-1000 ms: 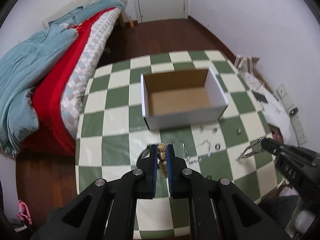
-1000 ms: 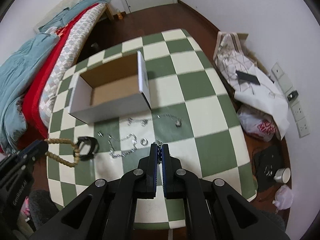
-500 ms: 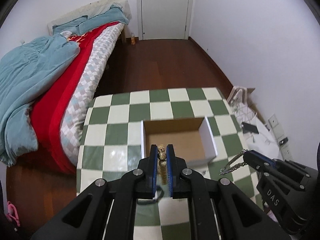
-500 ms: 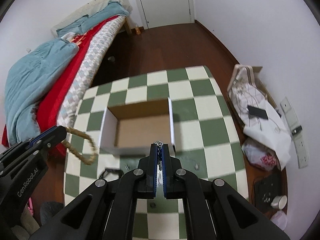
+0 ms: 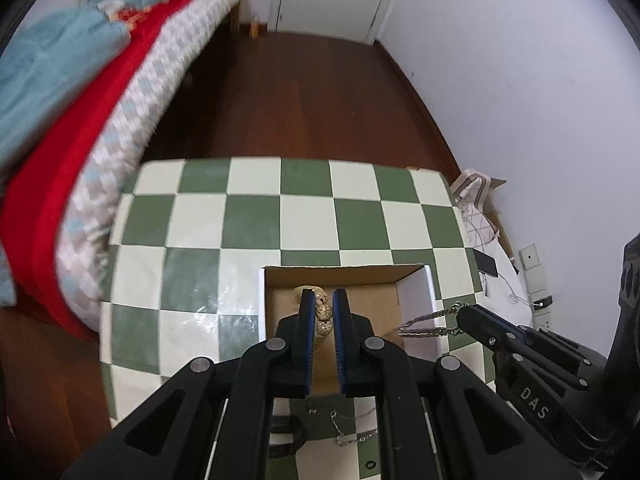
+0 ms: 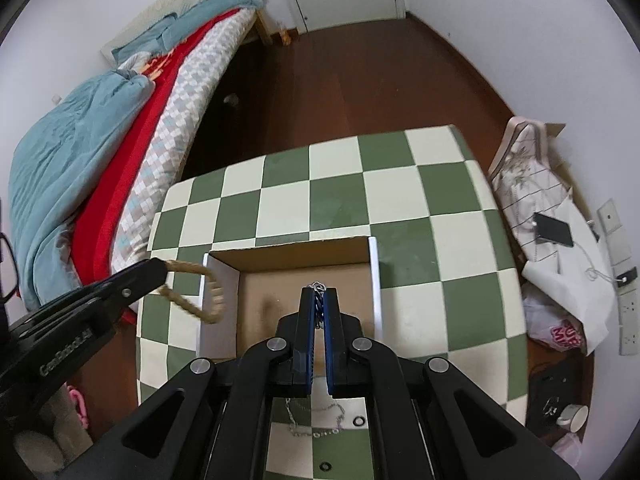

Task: Organize jewelry
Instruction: 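Carry the bead bracelet and chain bracelet over the white box with both grippers, then lower both bracelets into the box and open both grippers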

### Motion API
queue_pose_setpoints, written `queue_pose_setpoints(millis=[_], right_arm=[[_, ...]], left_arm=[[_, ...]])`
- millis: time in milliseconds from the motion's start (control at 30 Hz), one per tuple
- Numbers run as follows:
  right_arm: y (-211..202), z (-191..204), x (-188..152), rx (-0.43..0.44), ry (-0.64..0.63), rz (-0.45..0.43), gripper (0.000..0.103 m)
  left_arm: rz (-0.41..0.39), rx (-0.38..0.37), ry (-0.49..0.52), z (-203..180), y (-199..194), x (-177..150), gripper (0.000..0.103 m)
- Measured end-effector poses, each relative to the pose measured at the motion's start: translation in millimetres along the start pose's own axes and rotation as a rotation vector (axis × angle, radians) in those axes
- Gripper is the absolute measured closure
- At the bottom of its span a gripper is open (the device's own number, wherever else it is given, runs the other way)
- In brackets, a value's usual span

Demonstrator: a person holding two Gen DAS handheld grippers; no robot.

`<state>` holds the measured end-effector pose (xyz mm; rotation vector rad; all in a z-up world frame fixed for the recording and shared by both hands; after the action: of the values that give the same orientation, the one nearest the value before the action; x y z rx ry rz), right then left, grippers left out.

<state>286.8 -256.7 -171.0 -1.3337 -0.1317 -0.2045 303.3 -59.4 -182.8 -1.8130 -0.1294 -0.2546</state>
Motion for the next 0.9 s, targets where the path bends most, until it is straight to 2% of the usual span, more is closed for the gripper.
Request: queue_pose_setpoints(millis=[133, 367, 467, 500, 533, 567, 600, 667, 733, 767, 800, 867, 900], right_arm=[[22.2, 0.4, 8.8, 0.007, -0.002, 0.040, 0.099], [46.5, 3.4, 22.2, 0.035, 0.008, 0.089, 0.098], [56.6, 0.4, 24.4, 0.017, 0.014, 0.135, 0.098], [57.8, -0.8, 24.3, 0.005, 0.012, 0.142, 0.096], [58.2, -1.3, 24.6, -0.004, 0.012, 0.148, 0.092], [58.6, -4.3, 23.6, -0.016, 0.020, 0.155, 0.075], [57.6, -6.5, 23.1, -0.028, 0.022, 0.155, 0.053], [53.9, -10.3, 20.3, -0.055, 0.018, 0.144, 0.038], [51.0, -13.5, 16.6, -0.099, 0.007, 0.139, 0.038], [50.4, -15.2, 12.9, -0.130, 0.001, 0.138, 0.032], [49.9, -16.5, 10.3, -0.154, -0.004, 0.140, 0.019], [49.9, -18.6, 3.9, -0.200, -0.014, 0.141, 0.004], [50.8, -18.4, -0.5, -0.226, -0.026, 0.140, 0.003]], left_arm=[[0.056, -0.015, 0.008, 4.1, 26.6, 8.4, 0.097], [0.119, -0.040, 0.003, 2.9, 47.9, 15.5, 0.096], [0.125, -0.038, -0.019, 5.4, 48.2, 17.5, 0.091], [0.119, -0.014, -0.022, 7.5, 46.0, 18.0, 0.082], [0.113, 0.007, -0.020, 9.0, 45.5, 20.3, 0.074], [0.093, 0.043, -0.016, 11.7, 41.0, 20.9, 0.051], [0.076, 0.060, -0.017, 14.2, 37.4, 22.2, 0.030], [0.033, 0.101, -0.017, 19.1, 29.8, 24.1, 0.020], [0.006, 0.156, -0.009, 24.6, 23.5, 22.2, 0.016], [-0.001, 0.172, -0.007, 26.7, 22.0, 21.7, 0.005], [-0.016, 0.200, -0.004, 29.8, 19.5, 18.6, 0.000], [-0.037, 0.236, 0.001, 33.1, 16.4, 14.7, 0.000], [-0.045, 0.251, 0.005, 35.1, 15.7, 9.2, 0.000]])
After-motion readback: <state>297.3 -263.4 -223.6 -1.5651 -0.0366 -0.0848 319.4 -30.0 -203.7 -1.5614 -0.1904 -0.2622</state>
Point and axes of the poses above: each gripper's, at about its wrist camera, not at the fingertips, and y roughly the way its jaws point, z to its left, x to its top, the point moved 7 cm from there along y, roughly the way its jaws point, and after that the axes turned 10 degrees about z, right-handed, at the moved point
